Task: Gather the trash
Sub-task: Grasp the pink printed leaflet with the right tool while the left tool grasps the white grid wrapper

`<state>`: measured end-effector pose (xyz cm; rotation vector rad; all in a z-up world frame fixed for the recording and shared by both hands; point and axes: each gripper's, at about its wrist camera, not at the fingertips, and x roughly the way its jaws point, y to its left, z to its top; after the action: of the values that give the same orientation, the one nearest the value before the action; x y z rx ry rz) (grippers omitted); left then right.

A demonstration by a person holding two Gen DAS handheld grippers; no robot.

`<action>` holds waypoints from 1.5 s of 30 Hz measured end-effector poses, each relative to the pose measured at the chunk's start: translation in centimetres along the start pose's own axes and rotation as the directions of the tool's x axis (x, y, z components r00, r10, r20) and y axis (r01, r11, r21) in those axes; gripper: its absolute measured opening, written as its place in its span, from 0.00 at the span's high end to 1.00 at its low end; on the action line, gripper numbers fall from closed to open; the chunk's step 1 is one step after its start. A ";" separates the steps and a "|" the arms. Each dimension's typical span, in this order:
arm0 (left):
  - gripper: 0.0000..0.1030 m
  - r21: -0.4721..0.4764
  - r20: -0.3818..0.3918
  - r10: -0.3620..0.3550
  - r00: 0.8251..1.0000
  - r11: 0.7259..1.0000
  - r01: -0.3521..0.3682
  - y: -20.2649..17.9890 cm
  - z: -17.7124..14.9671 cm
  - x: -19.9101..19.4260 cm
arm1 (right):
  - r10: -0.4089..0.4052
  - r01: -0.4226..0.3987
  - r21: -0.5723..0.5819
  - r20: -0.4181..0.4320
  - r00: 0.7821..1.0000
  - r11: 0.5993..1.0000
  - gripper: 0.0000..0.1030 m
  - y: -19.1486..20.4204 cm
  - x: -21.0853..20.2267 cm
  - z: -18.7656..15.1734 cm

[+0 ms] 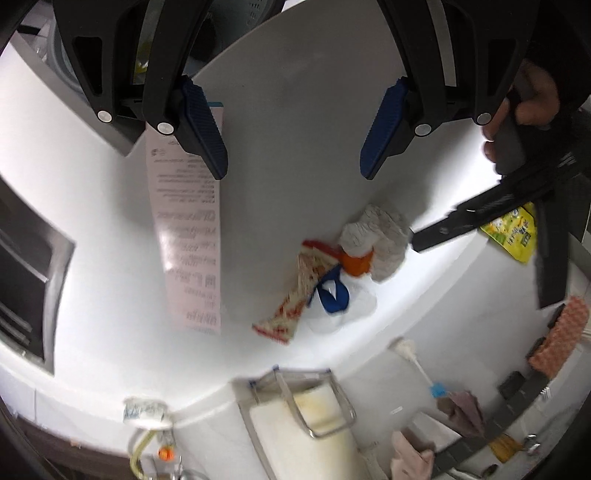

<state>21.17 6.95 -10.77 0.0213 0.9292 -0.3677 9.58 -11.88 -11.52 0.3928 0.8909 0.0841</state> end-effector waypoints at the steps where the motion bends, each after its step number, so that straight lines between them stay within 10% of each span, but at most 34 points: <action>1: 0.17 -0.001 -0.002 -0.002 1.000 1.000 0.002 -0.1 0.0 0.1 | -0.017 0.018 -0.009 0.027 0.999 1.000 0.31 0.1 -0.7 0.0; 23: 0.16 -0.004 -0.020 -0.006 1.000 1.000 0.006 0.0 0.1 1.9 | -0.369 0.369 -0.007 -0.024 0.929 0.929 0.27 -3.2 5.1 3.6; 34: 0.11 0.017 -0.016 -0.011 1.000 1.000 0.011 -0.8 0.1 3.0 | -0.416 0.415 -0.036 -0.033 0.909 0.909 0.29 -3.1 6.5 3.6; 41: 0.11 0.000 -0.027 -0.024 0.999 1.000 0.024 -1.5 -0.3 4.0 | -0.396 0.393 -0.072 -0.025 0.918 0.917 0.51 -2.6 6.7 3.5; 45: 0.28 0.001 -0.045 -0.031 0.999 1.000 0.031 -1.8 -0.9 4.1 | -0.391 0.388 -0.081 -0.020 0.920 0.918 0.51 -2.4 6.7 3.4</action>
<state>22.08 4.15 -14.33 0.0166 0.9745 -0.3982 16.26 -13.60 -15.47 0.1374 0.9843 -0.2439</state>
